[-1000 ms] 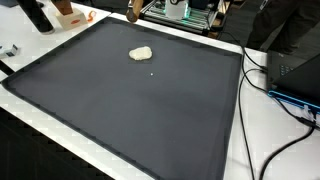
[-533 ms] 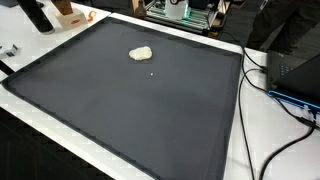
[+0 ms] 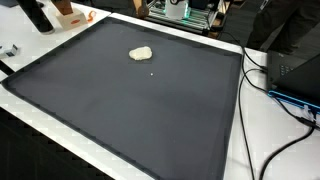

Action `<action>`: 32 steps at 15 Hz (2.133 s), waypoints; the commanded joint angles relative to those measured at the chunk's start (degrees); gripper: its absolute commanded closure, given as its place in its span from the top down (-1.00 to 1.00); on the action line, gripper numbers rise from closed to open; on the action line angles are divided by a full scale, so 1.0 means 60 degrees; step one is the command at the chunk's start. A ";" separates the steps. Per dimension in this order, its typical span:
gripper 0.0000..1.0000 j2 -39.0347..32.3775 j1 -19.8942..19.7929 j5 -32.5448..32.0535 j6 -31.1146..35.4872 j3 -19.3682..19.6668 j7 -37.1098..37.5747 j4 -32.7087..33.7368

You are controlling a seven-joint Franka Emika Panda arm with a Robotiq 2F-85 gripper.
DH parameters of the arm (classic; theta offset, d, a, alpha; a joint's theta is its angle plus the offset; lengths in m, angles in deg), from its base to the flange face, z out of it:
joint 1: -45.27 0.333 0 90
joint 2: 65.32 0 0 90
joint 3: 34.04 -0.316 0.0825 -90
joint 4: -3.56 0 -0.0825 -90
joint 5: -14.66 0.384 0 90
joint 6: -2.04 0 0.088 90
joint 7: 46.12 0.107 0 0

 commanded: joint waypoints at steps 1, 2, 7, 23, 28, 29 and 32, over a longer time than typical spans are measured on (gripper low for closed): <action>-0.51 -0.0132 0.0060 0.0155 0.0069 0.0107 -0.0345 -0.0008; -0.51 -0.0256 0.0305 0.0708 0.0618 0.0440 -0.1384 -0.0210; -0.51 -0.0840 0.0408 0.1692 0.1398 0.0838 -0.4441 -0.0825; -0.51 -0.2020 -0.0237 0.1964 0.3779 0.0662 -0.7114 -0.2373; -0.51 -0.2287 -0.0350 0.2114 0.4542 0.0682 -0.7124 -0.2609; -0.51 -0.2344 -0.0357 0.2163 0.4580 0.0681 -0.7167 -0.2620; -0.51 -0.2484 -0.0339 0.2397 0.4392 0.0693 -0.7412 -0.2551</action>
